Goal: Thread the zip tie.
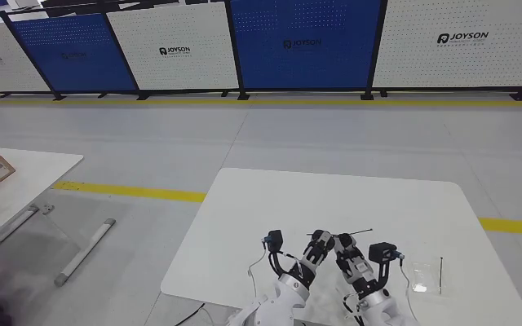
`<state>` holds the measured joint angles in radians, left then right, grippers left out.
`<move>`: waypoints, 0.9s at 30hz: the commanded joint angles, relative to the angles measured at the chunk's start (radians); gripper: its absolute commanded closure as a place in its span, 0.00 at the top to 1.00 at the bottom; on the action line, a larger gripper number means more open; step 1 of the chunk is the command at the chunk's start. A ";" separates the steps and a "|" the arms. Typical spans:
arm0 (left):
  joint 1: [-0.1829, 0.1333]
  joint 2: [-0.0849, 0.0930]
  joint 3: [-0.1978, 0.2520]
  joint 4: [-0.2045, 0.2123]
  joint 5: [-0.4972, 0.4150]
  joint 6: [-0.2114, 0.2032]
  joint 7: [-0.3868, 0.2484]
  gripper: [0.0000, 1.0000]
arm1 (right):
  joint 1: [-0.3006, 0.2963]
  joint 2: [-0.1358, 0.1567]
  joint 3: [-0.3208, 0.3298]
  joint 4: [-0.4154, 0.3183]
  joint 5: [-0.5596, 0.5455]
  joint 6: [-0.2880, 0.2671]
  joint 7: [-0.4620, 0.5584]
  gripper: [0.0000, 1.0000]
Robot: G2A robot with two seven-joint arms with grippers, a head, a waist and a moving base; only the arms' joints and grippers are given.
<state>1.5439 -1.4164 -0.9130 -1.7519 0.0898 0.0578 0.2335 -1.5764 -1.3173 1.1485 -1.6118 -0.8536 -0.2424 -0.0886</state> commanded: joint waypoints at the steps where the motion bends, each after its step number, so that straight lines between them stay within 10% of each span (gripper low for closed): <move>1: 0.001 0.000 -0.001 0.000 0.000 -0.001 0.001 0.00 | 0.001 0.000 -0.002 0.001 -0.001 0.002 0.002 0.29; 16: 0.000 -0.001 -0.001 0.006 0.001 -0.001 -0.005 0.00 | 0.000 0.000 0.003 -0.003 0.010 -0.005 -0.015 0.23; 27: 0.001 -0.001 -0.003 0.007 0.003 -0.001 -0.006 0.00 | 0.003 0.000 0.003 -0.002 0.015 -0.005 -0.014 0.00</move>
<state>1.5452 -1.4175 -0.9152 -1.7458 0.0938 0.0563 0.2281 -1.5732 -1.3176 1.1514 -1.6140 -0.8379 -0.2485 -0.1018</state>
